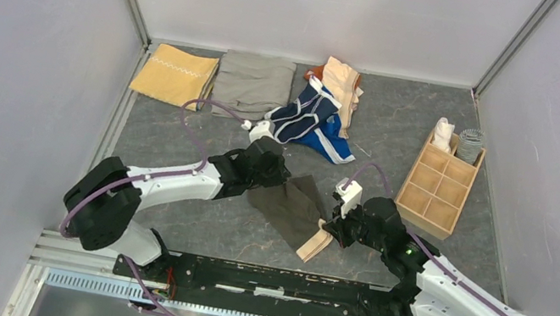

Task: Roll the underwear
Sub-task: Fold the underwear at the center of the board.

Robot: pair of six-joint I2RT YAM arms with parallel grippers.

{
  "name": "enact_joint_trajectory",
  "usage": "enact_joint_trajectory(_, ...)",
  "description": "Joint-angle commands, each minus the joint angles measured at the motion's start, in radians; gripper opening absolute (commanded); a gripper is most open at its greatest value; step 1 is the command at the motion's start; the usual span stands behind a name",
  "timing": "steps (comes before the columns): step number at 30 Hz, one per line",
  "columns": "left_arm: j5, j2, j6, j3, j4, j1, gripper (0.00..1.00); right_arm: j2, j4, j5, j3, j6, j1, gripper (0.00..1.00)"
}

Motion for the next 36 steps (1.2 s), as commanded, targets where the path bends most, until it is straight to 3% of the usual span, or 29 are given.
enact_joint_trajectory(1,-0.030,0.068,0.038,0.093,0.041,0.008,0.10,-0.002,0.039,-0.010,0.010,0.018,0.004,0.00)
enact_joint_trajectory(7,-0.042,0.195,0.053,0.226,-0.014,0.021,0.10,-0.017,0.021,0.023,0.008,0.040,0.005,0.00)
enact_joint_trajectory(10,-0.040,0.267,0.055,0.275,-0.040,0.024,0.15,-0.030,0.010,0.044,0.002,0.063,0.005,0.00)
enact_joint_trajectory(17,-0.097,0.332,0.018,0.343,-0.189,0.040,0.55,-0.034,0.001,0.055,-0.010,0.088,0.006,0.00)
enact_joint_trajectory(20,-0.101,0.304,0.011,0.338,-0.214,0.048,0.63,-0.032,0.001,0.053,-0.011,0.089,0.007,0.00)
enact_joint_trajectory(27,-0.020,0.243,0.009,0.361,-0.182,0.040,0.66,-0.017,0.013,0.057,-0.017,0.098,0.006,0.00)
enact_joint_trajectory(36,0.022,0.457,-0.059,0.618,-0.404,-0.005,0.65,-0.009,0.035,0.053,-0.031,0.108,0.008,0.00)
